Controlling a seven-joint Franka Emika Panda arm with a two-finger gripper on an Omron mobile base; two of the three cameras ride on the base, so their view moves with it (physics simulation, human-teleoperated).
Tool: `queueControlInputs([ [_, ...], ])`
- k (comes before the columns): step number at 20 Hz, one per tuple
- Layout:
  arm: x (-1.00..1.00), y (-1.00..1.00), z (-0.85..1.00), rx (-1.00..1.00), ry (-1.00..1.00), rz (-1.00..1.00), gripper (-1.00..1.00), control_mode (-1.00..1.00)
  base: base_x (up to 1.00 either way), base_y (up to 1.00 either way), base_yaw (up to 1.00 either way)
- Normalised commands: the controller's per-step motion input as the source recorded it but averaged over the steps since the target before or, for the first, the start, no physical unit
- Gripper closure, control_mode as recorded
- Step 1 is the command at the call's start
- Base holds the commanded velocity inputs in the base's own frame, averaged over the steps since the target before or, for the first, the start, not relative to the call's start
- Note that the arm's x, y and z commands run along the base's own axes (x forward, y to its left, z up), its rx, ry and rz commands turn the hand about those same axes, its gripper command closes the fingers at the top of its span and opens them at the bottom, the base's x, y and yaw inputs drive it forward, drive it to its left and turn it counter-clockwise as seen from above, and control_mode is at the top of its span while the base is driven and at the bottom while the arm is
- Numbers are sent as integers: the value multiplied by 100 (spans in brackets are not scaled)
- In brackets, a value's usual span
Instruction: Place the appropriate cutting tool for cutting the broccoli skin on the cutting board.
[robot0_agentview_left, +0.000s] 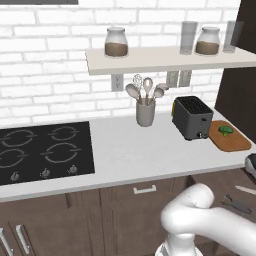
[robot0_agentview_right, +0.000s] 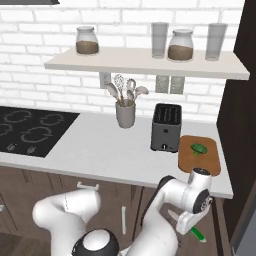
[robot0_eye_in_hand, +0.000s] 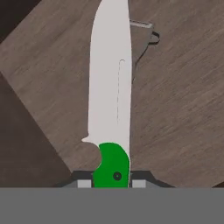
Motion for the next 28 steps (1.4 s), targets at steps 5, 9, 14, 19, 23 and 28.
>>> queueControlInputs([
  [5, -65, 3, 100, 0, -1, 20, 100, -100, 0, 0, 0],
  [9, -18, 0, 100, 3, -14, 12, 100, -100, 0, 0, 0],
  [14, 0, 0, 100, 0, -20, 5, 100, -100, 0, 0, 0],
  [19, 21, -8, 78, 0, -20, 2, 100, -100, 0, 0, 0],
  [23, 55, -15, 33, 1, -5, 1, 100, -100, 0, 0, 0],
  [28, 78, -18, 10, 5, 0, 1, 100, -100, 0, 0, 0],
])
